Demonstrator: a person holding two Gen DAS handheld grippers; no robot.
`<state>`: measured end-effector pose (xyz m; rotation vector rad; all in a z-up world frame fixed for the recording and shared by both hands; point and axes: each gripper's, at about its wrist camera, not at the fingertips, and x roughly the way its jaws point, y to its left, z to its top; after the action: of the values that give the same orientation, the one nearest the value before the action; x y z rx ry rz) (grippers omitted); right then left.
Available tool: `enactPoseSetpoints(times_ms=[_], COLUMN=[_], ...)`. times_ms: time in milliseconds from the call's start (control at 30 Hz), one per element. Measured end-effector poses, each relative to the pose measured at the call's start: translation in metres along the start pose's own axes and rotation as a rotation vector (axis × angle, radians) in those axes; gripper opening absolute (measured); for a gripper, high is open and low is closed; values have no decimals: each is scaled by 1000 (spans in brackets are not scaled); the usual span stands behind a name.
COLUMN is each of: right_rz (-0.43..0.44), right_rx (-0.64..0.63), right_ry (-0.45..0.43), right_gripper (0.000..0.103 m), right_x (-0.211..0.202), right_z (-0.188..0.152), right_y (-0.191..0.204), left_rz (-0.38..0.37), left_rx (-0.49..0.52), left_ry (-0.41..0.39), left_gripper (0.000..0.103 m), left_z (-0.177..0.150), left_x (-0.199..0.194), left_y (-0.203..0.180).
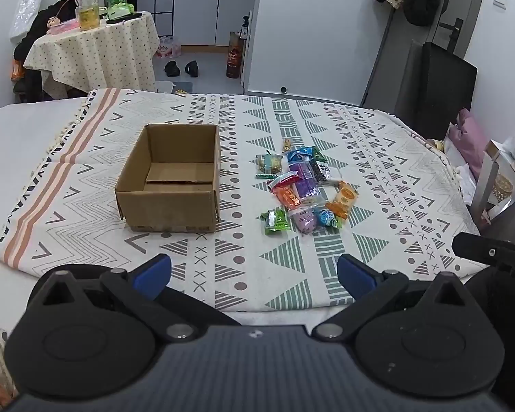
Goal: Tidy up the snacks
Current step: 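Move both grippers toward the snack pile beside the cardboard box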
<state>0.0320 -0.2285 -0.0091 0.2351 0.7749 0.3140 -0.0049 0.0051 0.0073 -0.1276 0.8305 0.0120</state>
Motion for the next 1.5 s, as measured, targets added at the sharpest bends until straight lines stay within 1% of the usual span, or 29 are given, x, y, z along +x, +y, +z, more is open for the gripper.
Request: enactPoseSetpoints(times_ms=[467,867,1133,1500], right_rz=[-17,-15,-22,-23], right_rx=[-8,-13,-21,-17], right_ry=[-7,-26,-29,-32], right_gripper=[103,103,103,103], right_x=[-6,-12,-15,-17], right_z=[2,1,0,0], right_y=[2,5,7,7], left_rz=[3,2,3,4], left_rx=[-3,-5,-14,-15], left_ry=[-8,-13,-25,-25], left_gripper=[102,102,102,102], left_z=[-2,-3,-4,-3], left_x=[-2,-5,-14,-15], left_y=[0,1,5,5])
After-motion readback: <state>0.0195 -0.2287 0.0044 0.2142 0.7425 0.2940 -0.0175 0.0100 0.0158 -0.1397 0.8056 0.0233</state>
